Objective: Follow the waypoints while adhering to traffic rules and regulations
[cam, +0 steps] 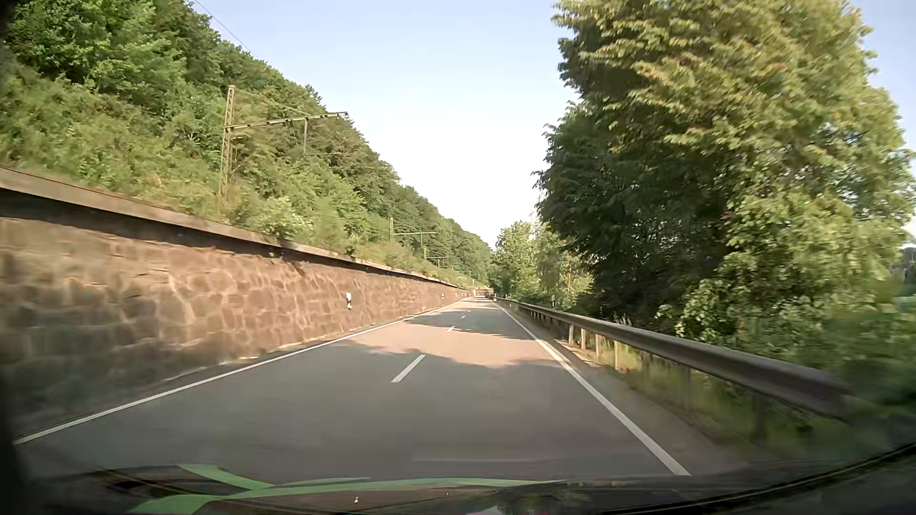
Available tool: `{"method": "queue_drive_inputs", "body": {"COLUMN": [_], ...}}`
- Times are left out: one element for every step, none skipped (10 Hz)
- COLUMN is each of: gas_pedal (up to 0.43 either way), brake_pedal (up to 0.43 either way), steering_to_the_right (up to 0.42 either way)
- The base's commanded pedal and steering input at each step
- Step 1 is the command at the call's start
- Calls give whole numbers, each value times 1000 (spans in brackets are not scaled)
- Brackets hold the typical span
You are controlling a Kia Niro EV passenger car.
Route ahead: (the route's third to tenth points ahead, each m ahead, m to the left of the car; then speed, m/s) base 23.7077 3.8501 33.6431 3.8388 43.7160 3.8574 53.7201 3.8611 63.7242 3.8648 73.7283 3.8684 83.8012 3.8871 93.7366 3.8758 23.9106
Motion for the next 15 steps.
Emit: {"method": "queue_drive_inputs", "body": {"gas_pedal": [138,67,47,47,59,67,79,87,98,110,110,110,110,110,110], "brake_pedal": [0,0,0,0,0,0,0,0,0,0,0,0,0,0,0], "steering_to_the_right": [-3,-3,-4,-4,-4,-4,-4,-4,-4,-4,-4,-4,-4,-4,-4]}}
